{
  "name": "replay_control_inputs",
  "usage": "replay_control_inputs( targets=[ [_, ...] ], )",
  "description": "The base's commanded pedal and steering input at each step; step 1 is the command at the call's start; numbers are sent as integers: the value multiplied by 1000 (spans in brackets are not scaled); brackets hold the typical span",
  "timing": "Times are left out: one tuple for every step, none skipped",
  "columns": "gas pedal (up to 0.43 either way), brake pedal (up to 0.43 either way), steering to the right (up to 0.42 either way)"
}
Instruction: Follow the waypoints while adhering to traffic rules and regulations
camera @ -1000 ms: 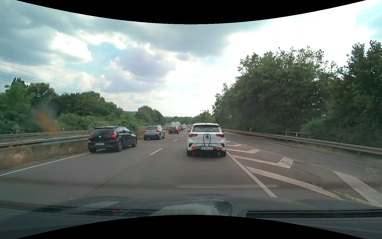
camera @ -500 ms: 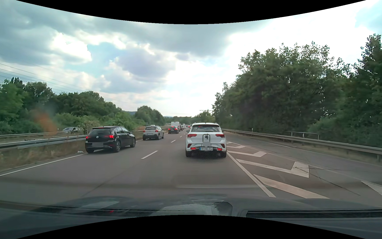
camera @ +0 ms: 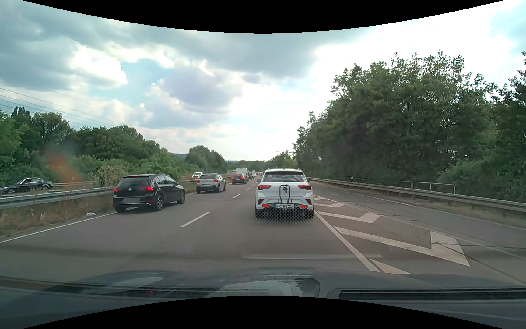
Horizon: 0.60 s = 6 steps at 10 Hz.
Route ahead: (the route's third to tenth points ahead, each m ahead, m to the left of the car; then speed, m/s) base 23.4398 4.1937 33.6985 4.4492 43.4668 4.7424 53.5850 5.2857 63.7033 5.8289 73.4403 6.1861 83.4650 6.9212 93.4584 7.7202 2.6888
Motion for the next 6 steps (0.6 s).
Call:
replay_control_inputs(
  targets=[
    [0,61,-20],
    [0,85,-20],
    [0,98,-20],
    [0,110,-20],
    [0,122,-18],
    [0,134,-16]
  ],
)
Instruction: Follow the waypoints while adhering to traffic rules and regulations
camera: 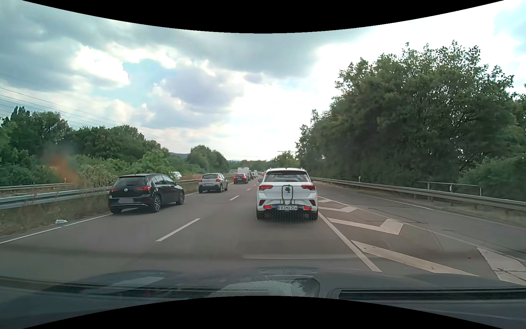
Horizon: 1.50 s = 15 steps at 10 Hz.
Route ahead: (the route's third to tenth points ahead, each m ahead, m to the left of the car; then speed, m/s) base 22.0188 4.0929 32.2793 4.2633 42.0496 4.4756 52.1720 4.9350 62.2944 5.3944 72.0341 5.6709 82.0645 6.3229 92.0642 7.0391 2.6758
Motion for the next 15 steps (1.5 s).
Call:
replay_control_inputs(
  targets=[
    [0,134,-14],
    [0,134,-10],
    [0,134,-4],
    [0,128,0],
    [0,128,1],
    [0,128,3],
    [0,134,6],
    [0,134,6],
    [0,140,6],
    [0,140,6],
    [0,146,6],
    [0,146,6],
    [0,152,6],
    [0,152,5],
    [0,152,6]
  ],
)
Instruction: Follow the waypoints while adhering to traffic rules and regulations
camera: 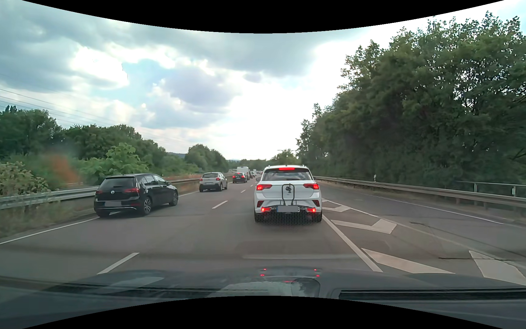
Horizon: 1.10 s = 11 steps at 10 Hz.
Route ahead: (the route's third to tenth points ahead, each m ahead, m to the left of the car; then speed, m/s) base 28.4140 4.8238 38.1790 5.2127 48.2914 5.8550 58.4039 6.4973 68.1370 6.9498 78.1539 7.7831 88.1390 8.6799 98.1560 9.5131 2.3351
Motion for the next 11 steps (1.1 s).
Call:
replay_control_inputs(
  targets=[
    [0,152,5],
    [0,165,5],
    [0,165,5],
    [0,177,5],
    [0,177,2],
    [0,183,0],
    [0,183,0],
    [0,189,0],
    [0,195,0],
    [0,195,0],
    [0,195,0]
  ],
)
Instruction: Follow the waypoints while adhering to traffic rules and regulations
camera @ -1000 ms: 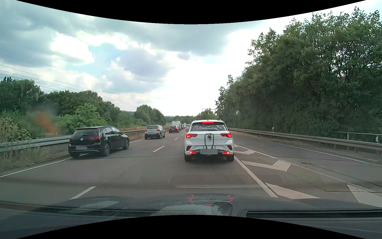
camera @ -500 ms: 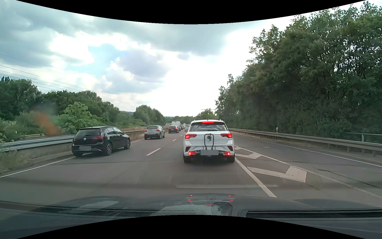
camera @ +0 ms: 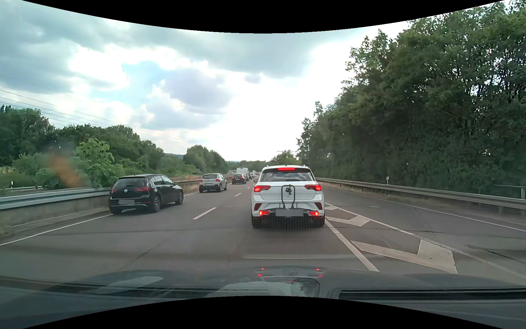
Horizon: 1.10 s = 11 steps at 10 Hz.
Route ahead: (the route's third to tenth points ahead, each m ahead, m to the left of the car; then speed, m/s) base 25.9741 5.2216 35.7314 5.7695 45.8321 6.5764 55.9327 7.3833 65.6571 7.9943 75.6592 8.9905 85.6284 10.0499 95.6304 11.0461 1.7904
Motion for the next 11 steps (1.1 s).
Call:
replay_control_inputs(
  targets=[
    [0,195,0],
    [0,195,0],
    [0,195,0],
    [0,201,0],
    [0,201,0],
    [0,201,0],
    [0,201,0],
    [0,201,0],
    [0,201,0],
    [0,201,0],
    [0,201,0]
  ],
)
